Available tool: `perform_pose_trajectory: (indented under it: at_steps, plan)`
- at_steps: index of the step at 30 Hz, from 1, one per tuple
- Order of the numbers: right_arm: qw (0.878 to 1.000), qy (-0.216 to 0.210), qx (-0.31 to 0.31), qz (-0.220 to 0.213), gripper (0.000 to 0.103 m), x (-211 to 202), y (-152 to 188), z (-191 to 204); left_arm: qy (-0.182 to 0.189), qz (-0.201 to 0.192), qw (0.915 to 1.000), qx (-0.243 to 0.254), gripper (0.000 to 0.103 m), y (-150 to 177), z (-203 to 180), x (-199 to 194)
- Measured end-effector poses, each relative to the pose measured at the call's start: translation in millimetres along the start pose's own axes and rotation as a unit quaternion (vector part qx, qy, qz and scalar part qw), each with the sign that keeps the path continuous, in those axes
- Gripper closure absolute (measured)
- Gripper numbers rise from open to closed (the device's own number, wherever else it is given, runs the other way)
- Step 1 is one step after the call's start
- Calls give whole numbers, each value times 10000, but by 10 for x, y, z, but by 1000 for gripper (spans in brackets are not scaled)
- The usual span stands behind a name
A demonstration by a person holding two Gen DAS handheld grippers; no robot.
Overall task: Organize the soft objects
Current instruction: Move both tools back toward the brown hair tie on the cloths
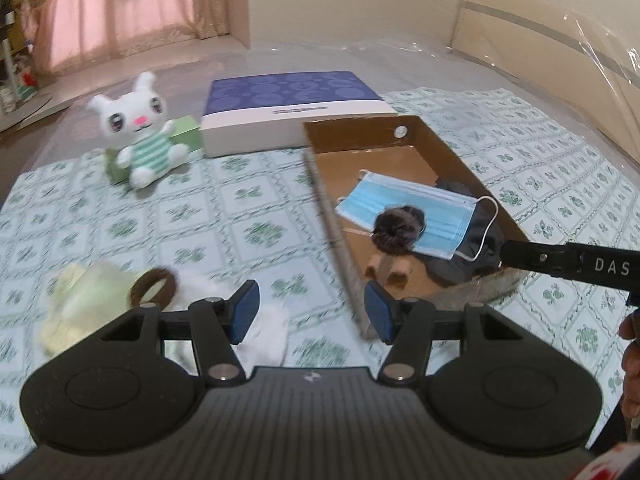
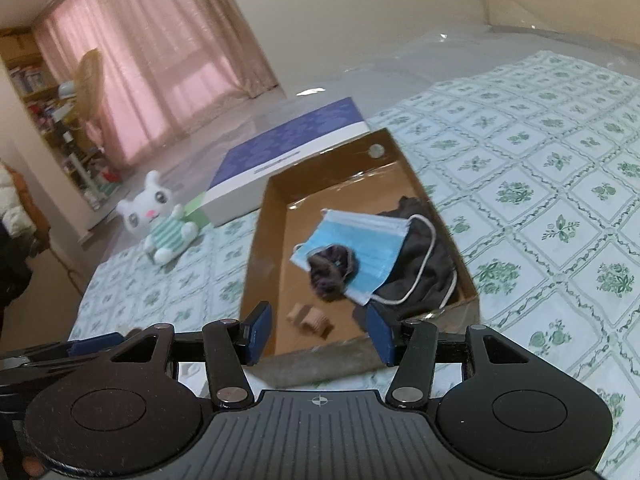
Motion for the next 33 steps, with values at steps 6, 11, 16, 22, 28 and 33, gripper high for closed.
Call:
perform_pose_trajectory:
  at_steps: [6, 11, 16, 22, 28, 33]
  plan:
    - [9993, -245, -248, 121, 49, -122, 197, 217, -284, -76, 9994, -202, 47, 257, 316, -405]
    - [9979, -388, -478, 209, 49, -202, 359, 399, -560, -142, 9975, -408, 47, 448, 606, -708]
    - [9949, -555, -774, 317, 48, -222, 537, 618, -838, -161, 9944, -622, 47, 641, 886, -925]
    - [9892, -778, -1136, 498, 48, -165, 759, 917, -1029, -172, 9904, -901, 47, 822, 1143, -1087]
    - [9813, -909, -1572, 638, 48, -42, 968, 1169, -1072, -150, 9889, -1016, 47, 889, 1245, -1086]
    - [9727, -969, -2009, 633, 48, 72, 1078, 1326, -1051, -118, 9891, -1029, 48, 900, 1279, -987]
Point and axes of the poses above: each gripper's, at about its wrist camera, not at the fingertips, and x roughly the way its jaws point, z to its left, y to its underside, the point moved 9 cm from there along x, roughly the way its jaws point, and after that the axes turned 1 degree about x, right-handed, at the moved point
